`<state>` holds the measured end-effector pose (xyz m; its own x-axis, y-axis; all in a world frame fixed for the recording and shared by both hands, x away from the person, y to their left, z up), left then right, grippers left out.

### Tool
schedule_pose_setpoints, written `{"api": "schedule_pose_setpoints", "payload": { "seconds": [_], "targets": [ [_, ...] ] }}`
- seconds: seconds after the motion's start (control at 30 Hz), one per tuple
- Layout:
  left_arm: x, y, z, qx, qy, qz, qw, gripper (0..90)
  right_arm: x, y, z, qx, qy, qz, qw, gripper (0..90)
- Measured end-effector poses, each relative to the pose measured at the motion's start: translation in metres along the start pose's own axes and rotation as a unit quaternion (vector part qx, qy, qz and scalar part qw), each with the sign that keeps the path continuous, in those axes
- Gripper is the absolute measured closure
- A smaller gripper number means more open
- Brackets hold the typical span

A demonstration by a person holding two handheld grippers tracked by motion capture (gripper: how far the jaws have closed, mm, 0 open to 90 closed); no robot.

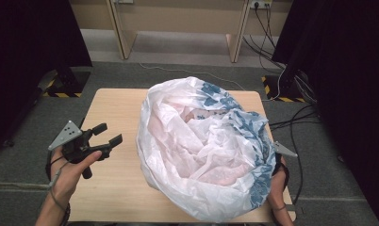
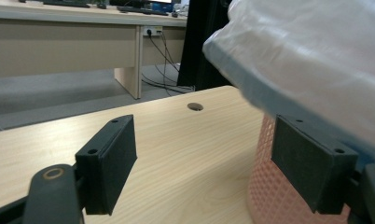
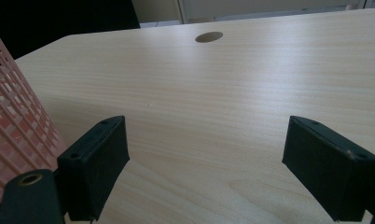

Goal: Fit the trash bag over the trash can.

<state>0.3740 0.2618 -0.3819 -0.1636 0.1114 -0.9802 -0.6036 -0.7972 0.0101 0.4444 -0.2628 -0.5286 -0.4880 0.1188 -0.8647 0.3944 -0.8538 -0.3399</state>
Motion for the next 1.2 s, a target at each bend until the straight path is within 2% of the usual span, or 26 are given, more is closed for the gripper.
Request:
{"api": "schedule_pose_setpoints", "payload": {
  "seconds": [0.1, 0.13, 0.23, 0.3, 0.33, 0.77, 1.0, 1.2],
  "targets": [
    [0.015, -0.002, -0.003, -0.006, -0.001, 0.007, 1.0000, 21.7, 0.000, 0.000, 0.000, 0.000, 0.000, 0.000, 1.0000, 14.7],
    [0.015, -0.002, -0.003, -0.006, -0.001, 0.007, 1.0000, 21.6, 0.000, 0.000, 0.000, 0.000, 0.000, 0.000, 1.0000, 14.7],
    [0.035, -0.004, -0.007, -0.005, 0.001, 0.023, 0.9997, 21.6, 0.000, 0.000, 0.000, -0.001, 0.000, -0.001, 1.0000, 14.7],
    [0.038, -0.004, -0.008, -0.006, -0.001, 0.024, 0.9997, 21.5, 0.000, 0.000, 0.000, -0.001, -0.001, -0.001, 1.0000, 14.7],
    [0.048, -0.006, -0.011, -0.010, -0.006, 0.028, 0.9995, 21.5, 0.000, 0.000, 0.000, -0.001, -0.001, 0.000, 1.0000, 14.7],
    [0.093, -0.011, -0.022, -0.029, -0.014, 0.022, 0.9992, 20.9, 0.000, 0.000, 0.000, -0.001, 0.000, -0.001, 1.0000, 14.7],
    [0.120, -0.013, -0.030, -0.038, -0.016, 0.031, 0.9987, 20.7, 0.000, -0.001, 0.000, -0.001, 0.000, 0.000, 1.0000, 14.7],
    [0.137, -0.016, -0.031, -0.053, -0.019, 0.024, 0.9981, 20.6, 0.000, -0.001, 0.000, -0.002, 0.000, 0.000, 1.0000, 14.7]
  ]
}}
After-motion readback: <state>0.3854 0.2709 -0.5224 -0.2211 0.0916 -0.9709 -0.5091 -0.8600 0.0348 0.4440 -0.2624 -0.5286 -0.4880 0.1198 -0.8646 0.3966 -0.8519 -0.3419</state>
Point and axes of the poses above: each handheld gripper's, and its own axes: z roughly backward along the jaws, x roughly out of its underside, y roughly to its right, the point moved 5 cm from there along -z, roughly forward along the jaws, and after that the axes turned 8 degrees about -z, right-handed, at the moved point
